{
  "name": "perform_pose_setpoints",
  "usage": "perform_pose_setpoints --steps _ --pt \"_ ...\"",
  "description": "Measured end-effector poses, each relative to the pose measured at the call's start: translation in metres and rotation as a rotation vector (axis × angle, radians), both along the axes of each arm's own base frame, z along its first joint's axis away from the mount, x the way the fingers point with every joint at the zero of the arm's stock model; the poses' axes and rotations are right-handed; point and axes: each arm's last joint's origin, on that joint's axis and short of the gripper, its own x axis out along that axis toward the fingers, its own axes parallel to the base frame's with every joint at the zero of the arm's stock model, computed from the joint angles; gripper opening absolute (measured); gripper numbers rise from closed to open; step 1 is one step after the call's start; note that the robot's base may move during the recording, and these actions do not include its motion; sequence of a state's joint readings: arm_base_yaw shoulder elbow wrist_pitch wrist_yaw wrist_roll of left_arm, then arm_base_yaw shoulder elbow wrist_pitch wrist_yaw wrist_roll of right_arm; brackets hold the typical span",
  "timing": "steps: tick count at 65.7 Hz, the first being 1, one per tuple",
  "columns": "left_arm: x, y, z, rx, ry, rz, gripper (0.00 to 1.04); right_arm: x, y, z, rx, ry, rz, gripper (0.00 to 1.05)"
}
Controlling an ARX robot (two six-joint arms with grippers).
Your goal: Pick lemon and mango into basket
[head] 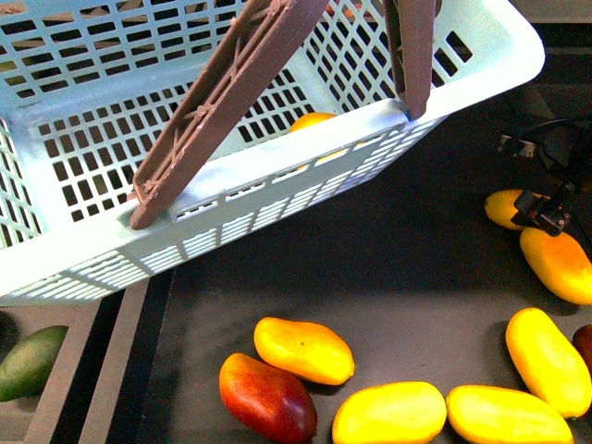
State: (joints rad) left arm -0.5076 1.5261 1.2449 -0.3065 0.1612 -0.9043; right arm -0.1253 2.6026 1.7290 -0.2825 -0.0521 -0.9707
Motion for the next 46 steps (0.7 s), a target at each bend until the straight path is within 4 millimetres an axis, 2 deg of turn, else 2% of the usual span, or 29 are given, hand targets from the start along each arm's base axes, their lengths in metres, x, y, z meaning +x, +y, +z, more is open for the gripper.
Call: perform_pose_setpoints --steps 14,30,46 --pt "0.0 0.0 0.0 0.0 0.0 -0.001 0.14 0.019 -0.003 -0.015 -0.029 0.048 0.007 0.96" --pt "0.0 0.0 0.0 0.002 -0.001 0.002 0.14 0.022 -0.003 -0.031 -0.034 0.069 0.001 0.96" --pt "0.0 0.0 0.0 0.0 0.0 -0.001 0.14 0.014 -0.008 -0.04 0.001 0.077 -0.018 0.68"
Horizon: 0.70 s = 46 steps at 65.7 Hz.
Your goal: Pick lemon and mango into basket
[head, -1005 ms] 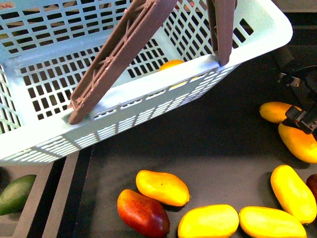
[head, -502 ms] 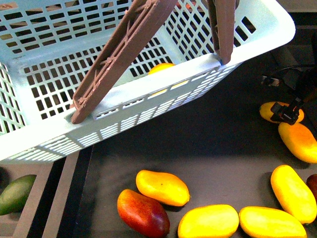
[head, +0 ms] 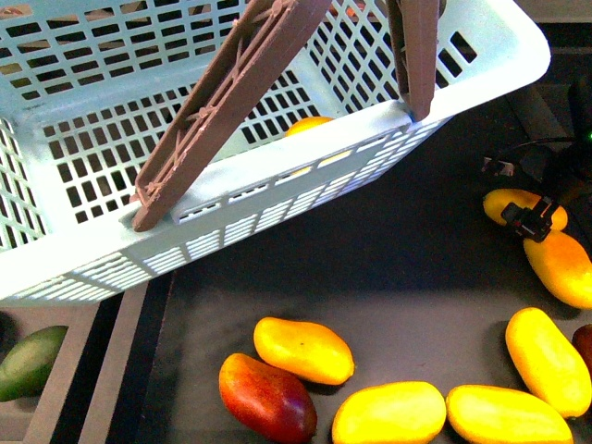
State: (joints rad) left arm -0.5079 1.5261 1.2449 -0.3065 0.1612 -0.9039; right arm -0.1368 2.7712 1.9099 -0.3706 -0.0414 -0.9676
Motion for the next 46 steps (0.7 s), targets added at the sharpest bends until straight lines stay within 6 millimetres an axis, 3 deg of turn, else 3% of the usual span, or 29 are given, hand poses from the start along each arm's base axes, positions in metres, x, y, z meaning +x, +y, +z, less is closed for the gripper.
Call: perform_pose_setpoints --steps 6,16,25,37,40,46 --pt "0.0 0.0 0.0 0.0 0.0 0.0 0.14 -0.006 -0.002 0.002 0.041 -0.012 -0.015 0.6" --pt "0.0 0.0 0.0 0.0 0.0 0.001 0.14 -0.022 -0.007 0.013 0.123 -0.047 -0.052 0.59" --pt "0.0 0.0 0.0 0.001 0.0 0.001 0.14 -0.033 -0.013 0.038 0.195 -0.138 -0.106 0.59" --pt "0.0 0.0 0.0 0.001 0.0 0.002 0.14 -0.052 -0.015 0.096 0.376 -0.297 -0.164 0.58" --pt "0.0 0.0 0.0 0.0 0.0 0.001 0.14 -0.065 -0.013 0.127 0.451 -0.375 -0.178 0.58" --pt "0.0 0.0 0.0 0.0 0.0 0.0 0.14 -0.081 -0.008 0.158 0.527 -0.45 -0.205 0.58"
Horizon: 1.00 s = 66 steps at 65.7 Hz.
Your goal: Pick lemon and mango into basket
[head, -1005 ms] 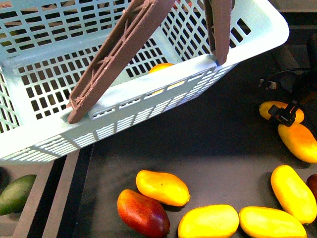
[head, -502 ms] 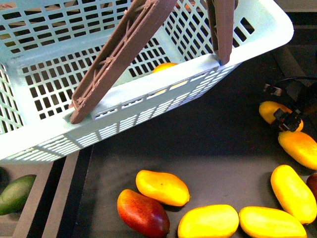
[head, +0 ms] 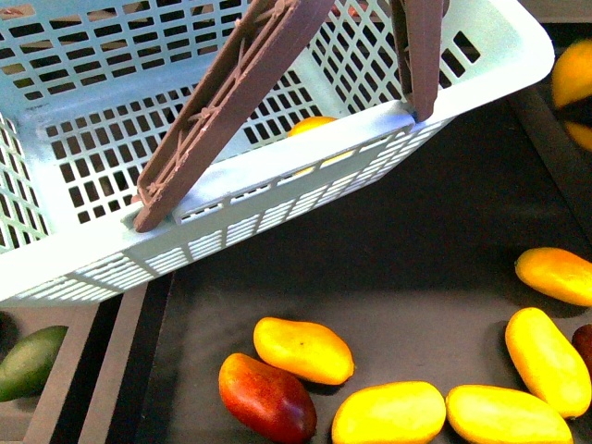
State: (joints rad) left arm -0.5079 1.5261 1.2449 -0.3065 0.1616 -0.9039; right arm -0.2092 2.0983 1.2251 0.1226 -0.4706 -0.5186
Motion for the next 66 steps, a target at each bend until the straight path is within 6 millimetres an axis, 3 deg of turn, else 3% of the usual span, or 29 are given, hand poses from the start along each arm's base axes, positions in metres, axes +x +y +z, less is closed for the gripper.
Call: perform_pose_setpoints --steps 15,33,43,51,66 --pt "0.0 0.0 0.0 0.002 -0.001 0.002 0.14 -0.055 0.038 0.074 0.195 -0.155 -0.008 0.58" --pt "0.0 0.0 0.0 0.001 0.0 0.001 0.14 -0.115 0.103 0.127 0.328 -0.243 0.079 0.58" --pt "0.0 0.0 0.0 0.001 -0.001 0.002 0.14 -0.136 0.13 0.144 0.37 -0.275 0.103 0.58" --pt "0.0 0.0 0.0 0.001 -0.001 0.001 0.14 -0.143 0.151 0.146 0.374 -0.273 0.12 0.58" --pt "0.0 0.0 0.0 0.001 -0.001 0.001 0.14 -0.129 0.199 0.14 0.382 -0.228 0.114 0.58"
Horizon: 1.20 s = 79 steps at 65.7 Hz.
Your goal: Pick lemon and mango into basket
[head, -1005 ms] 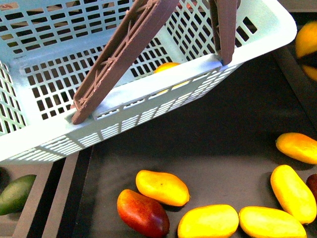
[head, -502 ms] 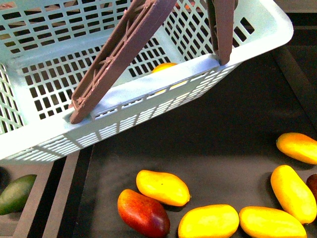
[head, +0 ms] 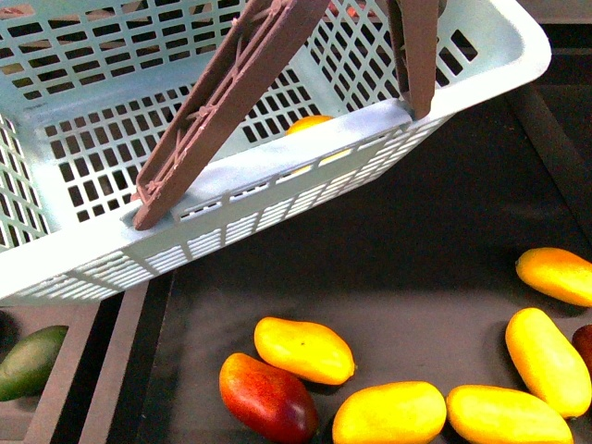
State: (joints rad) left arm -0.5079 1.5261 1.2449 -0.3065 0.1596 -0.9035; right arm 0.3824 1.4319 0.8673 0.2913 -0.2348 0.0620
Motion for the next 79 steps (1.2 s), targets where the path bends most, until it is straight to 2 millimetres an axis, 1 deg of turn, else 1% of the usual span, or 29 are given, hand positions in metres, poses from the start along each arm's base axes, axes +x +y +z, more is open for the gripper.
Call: perform_pose_setpoints --steps 10,17,21,24,26,27,33,34,39,40,42,43,48,51,54,55,58,59,63,66,67,68,69,71,73,77,79 --pt "0.0 0.0 0.0 0.001 0.0 0.001 0.14 0.019 0.022 -0.003 -0.003 0.032 -0.051 0.58" --pt "0.0 0.0 0.0 0.0 0.0 0.001 0.14 0.031 0.031 -0.009 -0.002 0.061 -0.096 0.58" --pt "0.0 0.0 0.0 0.001 -0.001 0.002 0.14 0.042 0.037 -0.015 0.011 0.105 -0.129 0.58" --pt "0.0 0.0 0.0 0.001 -0.001 0.002 0.14 0.045 0.039 -0.018 0.012 0.123 -0.143 0.59" --pt "0.0 0.0 0.0 0.001 -0.001 0.001 0.14 0.046 0.04 -0.02 0.01 0.127 -0.148 0.61" --pt "0.0 0.0 0.0 0.001 -0.001 0.001 0.14 0.046 0.041 -0.021 0.01 0.133 -0.151 0.65" --pt "0.0 0.0 0.0 0.0 0.0 0.0 0.14 0.046 0.042 -0.022 0.009 0.139 -0.149 0.76" --pt "0.0 0.0 0.0 -0.001 0.0 -0.001 0.14 0.045 0.043 -0.021 0.01 0.138 -0.147 0.79" --pt "0.0 0.0 0.0 -0.001 0.0 -0.001 0.14 0.043 0.042 -0.017 0.013 0.129 -0.15 0.88" --pt "0.0 0.0 0.0 -0.001 0.0 -0.001 0.14 0.042 0.041 -0.015 0.014 0.125 -0.155 0.91" --pt "0.0 0.0 0.0 0.0 0.0 -0.003 0.14 0.038 0.037 -0.011 0.017 0.117 -0.166 0.97" --pt "0.0 0.0 0.0 0.0 0.0 -0.004 0.14 0.037 0.035 -0.01 0.018 0.114 -0.17 0.98" --pt "0.0 0.0 0.0 -0.004 0.003 -0.002 0.14 0.028 0.022 -0.002 0.021 0.098 -0.206 0.96" --pt "0.0 0.0 0.0 -0.002 0.003 0.001 0.14 0.022 0.01 0.003 0.02 0.094 -0.245 0.96" --pt "0.0 0.0 0.0 0.0 0.001 0.005 0.14 0.016 -0.004 0.008 0.016 0.093 -0.293 0.96" --pt "0.0 0.0 0.0 0.001 0.0 0.006 0.14 0.013 -0.012 0.01 0.013 0.092 -0.323 0.96" --pt "0.0 0.0 0.0 0.005 -0.003 0.005 0.14 0.008 -0.024 0.013 0.007 0.091 -0.372 0.96" --pt "0.0 0.0 0.0 0.005 -0.003 0.005 0.14 0.004 -0.032 0.015 0.002 0.091 -0.407 0.96" --pt "0.0 0.0 0.0 0.003 -0.002 0.006 0.14 -0.005 -0.051 0.019 -0.019 0.085 -0.503 0.96" --pt "0.0 0.0 0.0 0.003 -0.001 0.003 0.14 -0.011 -0.064 0.018 -0.025 -0.014 -0.58 0.9" --pt "0.0 0.0 0.0 0.002 -0.001 0.003 0.14 -0.013 -0.067 0.019 -0.022 -0.032 -0.591 0.88" --pt "0.0 0.0 0.0 0.002 -0.001 0.002 0.14 -0.015 -0.07 0.015 -0.025 -0.05 -0.6 0.86" --pt "0.0 0.0 0.0 0.002 -0.001 0.003 0.14 -0.019 -0.074 0.015 -0.016 -0.119 -0.612 0.83" --pt "0.0 0.0 0.0 0.001 -0.001 0.003 0.14 -0.023 -0.077 0.013 -0.01 -0.166 -0.619 0.79" --pt "0.0 0.0 0.0 -0.001 0.001 0.003 0.14 -0.031 -0.082 0.007 0.0 -0.233 -0.62 0.73" --pt "0.0 0.0 0.0 0.0 0.001 0.0 0.14 -0.044 -0.086 -0.002 0.002 -0.286 -0.604 0.62" --pt "0.0 -0.001 0.0 -0.001 0.001 -0.003 0.14 -0.048 -0.088 -0.006 0.0 -0.292 -0.602 0.59"
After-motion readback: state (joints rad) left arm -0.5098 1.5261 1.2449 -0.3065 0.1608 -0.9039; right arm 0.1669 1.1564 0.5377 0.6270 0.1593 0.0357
